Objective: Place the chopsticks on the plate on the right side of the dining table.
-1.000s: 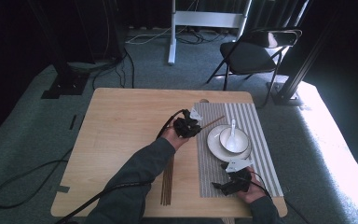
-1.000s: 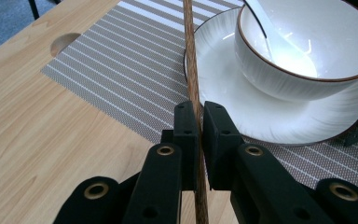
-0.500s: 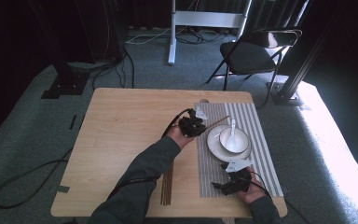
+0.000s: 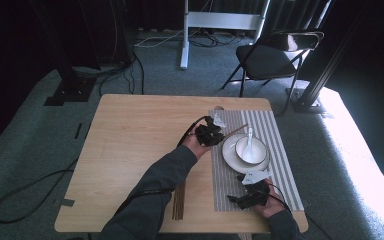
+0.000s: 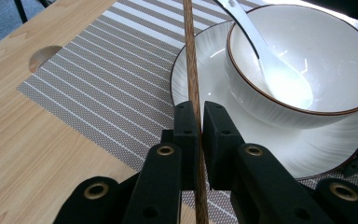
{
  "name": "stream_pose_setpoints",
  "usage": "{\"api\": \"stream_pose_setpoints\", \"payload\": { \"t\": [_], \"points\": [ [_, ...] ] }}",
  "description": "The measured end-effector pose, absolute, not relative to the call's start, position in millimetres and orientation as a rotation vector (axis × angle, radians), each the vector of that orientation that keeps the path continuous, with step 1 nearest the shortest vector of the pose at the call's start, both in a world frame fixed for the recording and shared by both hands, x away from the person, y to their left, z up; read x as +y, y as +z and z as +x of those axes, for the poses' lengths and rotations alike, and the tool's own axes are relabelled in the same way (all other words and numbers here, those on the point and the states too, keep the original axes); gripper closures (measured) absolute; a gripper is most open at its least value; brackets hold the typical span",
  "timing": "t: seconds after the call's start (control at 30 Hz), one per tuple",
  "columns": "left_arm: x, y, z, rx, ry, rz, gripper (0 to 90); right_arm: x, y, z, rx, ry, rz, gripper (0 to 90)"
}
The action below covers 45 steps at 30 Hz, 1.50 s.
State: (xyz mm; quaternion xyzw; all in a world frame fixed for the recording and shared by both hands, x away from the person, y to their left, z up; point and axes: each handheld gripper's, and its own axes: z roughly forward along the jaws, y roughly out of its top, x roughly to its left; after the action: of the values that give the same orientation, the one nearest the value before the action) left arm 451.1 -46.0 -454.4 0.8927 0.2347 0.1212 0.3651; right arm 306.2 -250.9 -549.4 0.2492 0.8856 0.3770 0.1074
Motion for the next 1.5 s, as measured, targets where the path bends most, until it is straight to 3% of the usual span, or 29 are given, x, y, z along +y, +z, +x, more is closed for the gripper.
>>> {"api": "stream_pose_setpoints", "payload": {
  "t": [1.5],
  "points": [
    [-88,-477,465,0.626,0.262,2.313,84.8,-251,-549,306,2.606,1.108,0.730,12.4]
  ]
}}
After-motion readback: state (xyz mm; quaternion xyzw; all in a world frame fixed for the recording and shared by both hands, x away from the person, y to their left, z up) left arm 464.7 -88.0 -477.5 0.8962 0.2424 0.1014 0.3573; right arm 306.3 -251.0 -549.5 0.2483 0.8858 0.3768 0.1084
